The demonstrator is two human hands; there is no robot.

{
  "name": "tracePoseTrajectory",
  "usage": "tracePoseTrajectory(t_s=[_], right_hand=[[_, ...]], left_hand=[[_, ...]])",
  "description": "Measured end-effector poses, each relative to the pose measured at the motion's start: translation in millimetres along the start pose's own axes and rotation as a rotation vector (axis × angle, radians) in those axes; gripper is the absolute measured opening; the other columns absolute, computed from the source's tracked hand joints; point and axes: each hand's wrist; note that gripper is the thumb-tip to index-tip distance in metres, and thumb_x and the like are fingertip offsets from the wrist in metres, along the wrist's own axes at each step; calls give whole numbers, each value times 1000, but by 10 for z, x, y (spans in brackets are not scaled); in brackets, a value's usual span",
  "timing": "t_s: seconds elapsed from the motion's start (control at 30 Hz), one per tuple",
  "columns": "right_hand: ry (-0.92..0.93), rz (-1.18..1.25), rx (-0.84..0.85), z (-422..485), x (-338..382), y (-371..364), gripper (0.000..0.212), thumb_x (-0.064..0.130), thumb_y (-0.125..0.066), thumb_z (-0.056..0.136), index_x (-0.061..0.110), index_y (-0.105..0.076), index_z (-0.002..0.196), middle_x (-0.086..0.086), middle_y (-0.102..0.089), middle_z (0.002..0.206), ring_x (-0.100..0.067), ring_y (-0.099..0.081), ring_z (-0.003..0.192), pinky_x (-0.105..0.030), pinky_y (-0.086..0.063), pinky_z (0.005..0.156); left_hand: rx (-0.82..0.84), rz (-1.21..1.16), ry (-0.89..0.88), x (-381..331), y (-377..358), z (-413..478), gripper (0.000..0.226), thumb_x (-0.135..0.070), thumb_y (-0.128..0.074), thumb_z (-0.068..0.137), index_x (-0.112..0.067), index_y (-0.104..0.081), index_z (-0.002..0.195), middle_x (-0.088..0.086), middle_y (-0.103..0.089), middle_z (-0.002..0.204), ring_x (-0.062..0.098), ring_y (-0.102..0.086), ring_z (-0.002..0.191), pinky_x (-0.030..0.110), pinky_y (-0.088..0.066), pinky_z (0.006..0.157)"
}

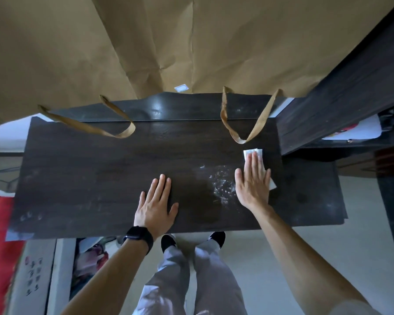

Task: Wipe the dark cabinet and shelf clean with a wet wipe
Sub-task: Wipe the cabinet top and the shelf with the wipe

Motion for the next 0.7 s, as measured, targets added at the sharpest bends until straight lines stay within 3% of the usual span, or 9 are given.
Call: tracePoseTrajectory(t_s=[0.1,0.17,0.33,0.5,0.6,0.7], right_hand=[[34,8,70,245,146,35,67,54,-2,96,21,16,152,-3,10,166,-14,11,152,-50,1,123],[117,-26,96,414,344,22,68,51,-8,98,19,13,154,-3,10,166,-13,13,152,-49,2,123],[491,-105,138,220,951,-204,64,49,-10,103,20,3,159,5,12,166,-9,16,151,-44,8,123],[784,-196,258,-73,741,-139,63,46,-17,104,22,1,159,9,10,166,-5,13,151,-42,5,123],[820,-84,193,-30,731,-41,53,27,-36,104,18,-29,155,6,-19,165,-9,-10,152,-44,-7,124],[701,98,-57,48,993,11,40,-3,-54,88,7,-65,125,-6,-61,138,-26,-43,141,-52,-27,118]], left_hand=[[9,-2,-31,110,25,-36,73,-51,-39,99,-30,-1,159,-15,16,161,13,7,152,47,-10,122],[0,-8,-31,212,1,-88,72,-51,-39,100,-31,-2,158,-17,16,160,11,9,151,46,-9,122],[-24,11,-34,454,-62,-251,69,-53,-34,101,-33,0,158,-18,14,161,7,16,147,41,-1,119],[18,13,-24,656,-32,-367,69,-53,-32,101,-36,5,157,-22,20,158,3,23,144,42,2,120],[16,-8,-12,712,-44,-426,69,-51,-33,101,-38,6,156,-24,22,158,1,25,143,44,-2,122],[-3,-30,-16,733,-61,-458,69,-50,-36,100,-38,2,157,-22,18,159,2,22,144,44,-2,121]])
Point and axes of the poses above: each hand's wrist, its own z-axis towards the middle knuckle, its own y-axis out of the back of the hand, x = y × z
